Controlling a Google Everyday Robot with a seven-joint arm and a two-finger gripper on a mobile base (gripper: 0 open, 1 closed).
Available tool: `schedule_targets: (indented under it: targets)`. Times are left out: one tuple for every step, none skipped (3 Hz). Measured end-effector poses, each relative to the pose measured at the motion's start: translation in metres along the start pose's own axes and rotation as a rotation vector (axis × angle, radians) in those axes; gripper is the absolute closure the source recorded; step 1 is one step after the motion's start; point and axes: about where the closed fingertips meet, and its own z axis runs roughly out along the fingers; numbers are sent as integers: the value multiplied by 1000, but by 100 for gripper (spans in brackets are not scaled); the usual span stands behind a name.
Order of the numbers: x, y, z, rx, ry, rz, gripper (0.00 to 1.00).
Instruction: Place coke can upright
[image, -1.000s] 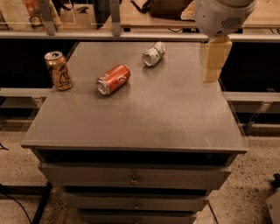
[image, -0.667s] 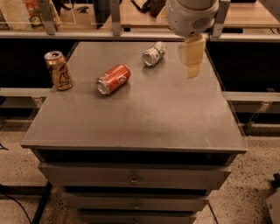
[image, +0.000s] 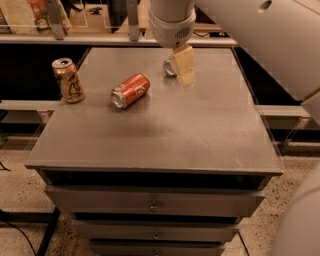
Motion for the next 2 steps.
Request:
schedule_targets:
  targets:
    - [-25, -17, 27, -33, -34, -77, 0]
    - [-48, -20, 44, -39, -97, -147, 0]
